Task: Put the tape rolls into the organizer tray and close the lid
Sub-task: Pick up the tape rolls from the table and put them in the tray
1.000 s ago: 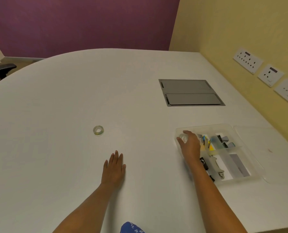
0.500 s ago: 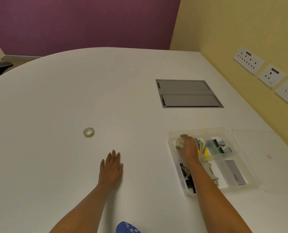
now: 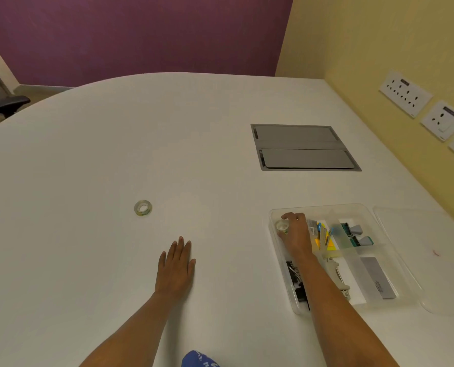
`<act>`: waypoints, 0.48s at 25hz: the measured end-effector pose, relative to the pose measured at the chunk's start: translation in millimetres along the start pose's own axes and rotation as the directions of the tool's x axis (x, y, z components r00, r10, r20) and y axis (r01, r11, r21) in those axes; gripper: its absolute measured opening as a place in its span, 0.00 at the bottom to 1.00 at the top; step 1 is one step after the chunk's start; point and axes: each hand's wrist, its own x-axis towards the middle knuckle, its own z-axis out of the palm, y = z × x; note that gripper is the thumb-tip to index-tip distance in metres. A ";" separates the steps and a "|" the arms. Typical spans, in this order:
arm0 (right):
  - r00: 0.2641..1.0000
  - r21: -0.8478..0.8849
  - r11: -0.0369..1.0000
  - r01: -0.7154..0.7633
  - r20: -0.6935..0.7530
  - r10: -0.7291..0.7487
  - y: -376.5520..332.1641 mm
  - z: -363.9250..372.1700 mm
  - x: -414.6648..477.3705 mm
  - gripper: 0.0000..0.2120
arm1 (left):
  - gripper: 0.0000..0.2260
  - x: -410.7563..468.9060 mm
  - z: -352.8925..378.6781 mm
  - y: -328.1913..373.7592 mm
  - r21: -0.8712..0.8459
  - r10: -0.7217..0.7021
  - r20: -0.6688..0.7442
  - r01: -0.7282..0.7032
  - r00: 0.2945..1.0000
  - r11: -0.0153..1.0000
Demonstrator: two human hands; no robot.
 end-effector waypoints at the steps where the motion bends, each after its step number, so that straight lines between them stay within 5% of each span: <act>1: 1.000 0.012 1.000 -0.004 -0.009 0.004 0.4 -0.3 -0.5 0.19 | 0.24 0.1 -0.2 -0.2 0.000 0.001 0.001 -0.001 1.000 1.000; 12: 0.996 0.063 0.995 0.076 -0.059 -0.072 4.5 3.9 -9.8 0.13 | 0.24 1.1 -0.8 -0.9 0.020 0.008 0.004 -0.008 1.000 1.000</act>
